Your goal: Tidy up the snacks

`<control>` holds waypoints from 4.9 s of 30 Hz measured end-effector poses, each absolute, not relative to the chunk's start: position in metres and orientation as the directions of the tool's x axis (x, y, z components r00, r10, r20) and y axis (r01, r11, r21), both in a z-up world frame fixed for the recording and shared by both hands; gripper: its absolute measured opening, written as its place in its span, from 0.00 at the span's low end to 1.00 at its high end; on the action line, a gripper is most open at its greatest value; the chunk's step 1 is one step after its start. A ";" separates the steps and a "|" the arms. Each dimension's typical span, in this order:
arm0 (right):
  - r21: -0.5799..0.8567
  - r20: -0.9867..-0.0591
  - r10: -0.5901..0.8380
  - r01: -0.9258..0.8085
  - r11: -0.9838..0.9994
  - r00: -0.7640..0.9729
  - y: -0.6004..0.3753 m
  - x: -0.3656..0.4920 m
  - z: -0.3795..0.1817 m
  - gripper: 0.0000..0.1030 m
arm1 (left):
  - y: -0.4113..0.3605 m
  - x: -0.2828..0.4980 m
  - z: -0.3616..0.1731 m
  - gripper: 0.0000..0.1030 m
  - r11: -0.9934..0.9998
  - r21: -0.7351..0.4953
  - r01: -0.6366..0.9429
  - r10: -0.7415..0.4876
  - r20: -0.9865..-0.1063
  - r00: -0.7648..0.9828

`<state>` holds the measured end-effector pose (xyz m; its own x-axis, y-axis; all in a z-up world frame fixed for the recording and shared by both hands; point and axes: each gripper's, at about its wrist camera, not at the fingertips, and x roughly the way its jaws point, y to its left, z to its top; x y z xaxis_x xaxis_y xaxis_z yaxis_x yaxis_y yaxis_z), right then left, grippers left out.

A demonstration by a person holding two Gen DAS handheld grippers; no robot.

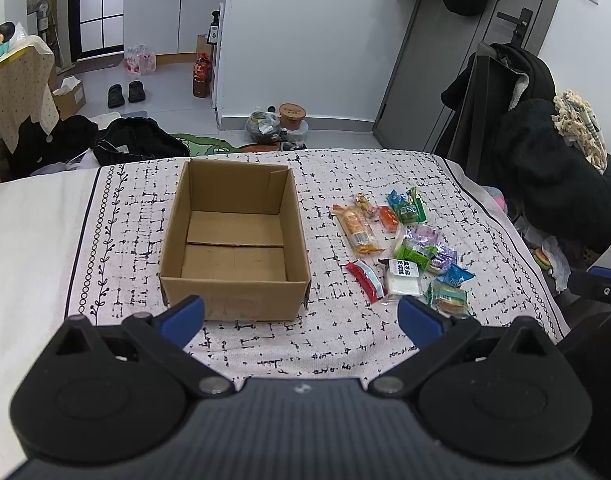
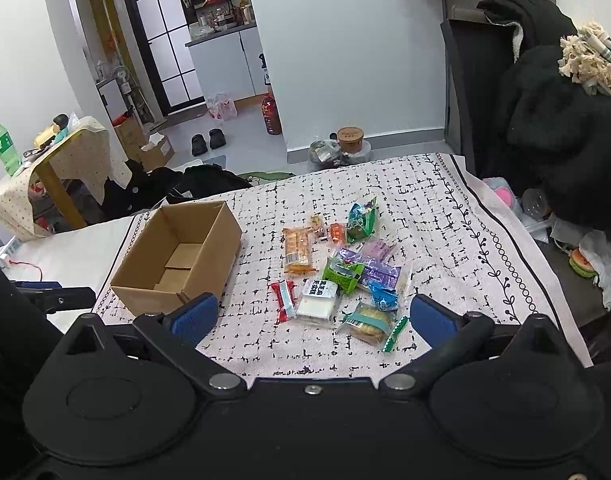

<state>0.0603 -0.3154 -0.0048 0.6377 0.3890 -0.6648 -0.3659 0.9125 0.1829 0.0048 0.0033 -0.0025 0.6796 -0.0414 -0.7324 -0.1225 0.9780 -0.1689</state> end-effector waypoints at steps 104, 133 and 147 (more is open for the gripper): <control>0.256 -0.789 0.276 -0.116 0.960 0.548 -0.308 0.150 -0.102 0.77 | -0.045 0.173 -0.085 0.76 0.960 -0.114 0.255 -0.237 -0.818 0.525; 0.151 -0.893 0.127 0.022 0.988 0.431 -0.293 0.199 -0.179 0.72 | -0.090 0.237 -0.181 0.41 0.985 -0.147 0.094 -0.171 -0.918 0.357; 0.117 -0.902 0.116 -0.021 0.993 0.416 -0.287 0.190 -0.182 0.49 | -0.104 0.224 -0.184 0.18 0.988 -0.064 0.140 -0.112 -0.924 0.365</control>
